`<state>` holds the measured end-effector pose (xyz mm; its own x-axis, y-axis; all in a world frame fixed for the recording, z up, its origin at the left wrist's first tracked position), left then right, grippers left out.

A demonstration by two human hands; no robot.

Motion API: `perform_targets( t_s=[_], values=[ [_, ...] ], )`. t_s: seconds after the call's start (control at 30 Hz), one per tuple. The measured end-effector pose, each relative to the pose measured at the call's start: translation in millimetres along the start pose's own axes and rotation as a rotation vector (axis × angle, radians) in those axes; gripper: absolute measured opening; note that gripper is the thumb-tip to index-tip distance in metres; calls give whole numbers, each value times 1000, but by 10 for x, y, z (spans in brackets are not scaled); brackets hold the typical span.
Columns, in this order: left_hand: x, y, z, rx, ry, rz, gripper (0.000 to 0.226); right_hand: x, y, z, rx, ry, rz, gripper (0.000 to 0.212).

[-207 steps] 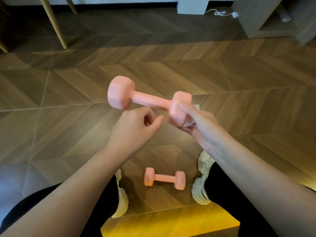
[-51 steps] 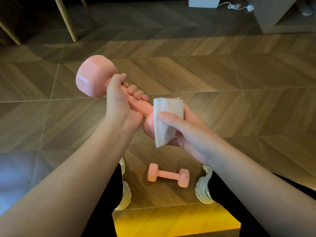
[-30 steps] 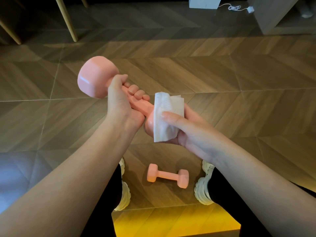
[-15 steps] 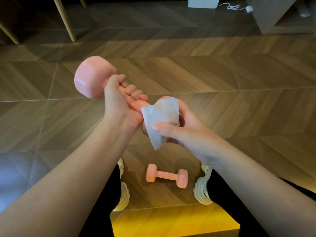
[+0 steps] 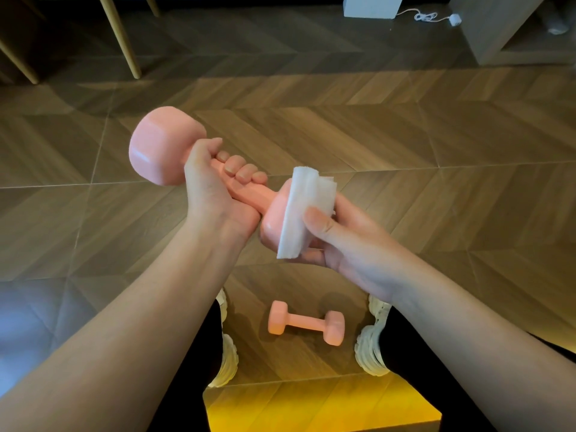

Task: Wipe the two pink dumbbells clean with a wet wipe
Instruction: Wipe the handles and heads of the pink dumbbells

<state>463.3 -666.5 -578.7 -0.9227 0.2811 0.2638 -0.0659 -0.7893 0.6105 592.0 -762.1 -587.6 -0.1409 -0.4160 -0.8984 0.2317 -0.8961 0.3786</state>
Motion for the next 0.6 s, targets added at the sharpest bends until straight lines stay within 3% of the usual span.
perform_targets(
  t_s=[0.17,0.33,0.5,0.6],
  values=[
    [16,18,30,-16,33,7,37,-28,-14,40,130,179,-27,60],
    [-64,56,58,-85,-32,-4,33,-30,-31,43,195,67,68,56],
    [-78,76,87,-164,-36,-19,34,-36,30,55,-46,-166,201,62],
    [-123,75,64,-125,-60,1,31,-27,39,28,-4,-149,140,60]
  ],
)
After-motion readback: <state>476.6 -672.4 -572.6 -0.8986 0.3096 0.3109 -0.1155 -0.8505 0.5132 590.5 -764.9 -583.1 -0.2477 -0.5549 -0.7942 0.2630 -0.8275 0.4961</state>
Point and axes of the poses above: each hand's wrist, its own y-axis away from the middle knuckle, its own z-axis out of the palm, x = y × z, the point moved 3 cm from there along -y, towards the middle knuckle, and after that the axes turned 15 degrees about y, right-handed, at the moved point
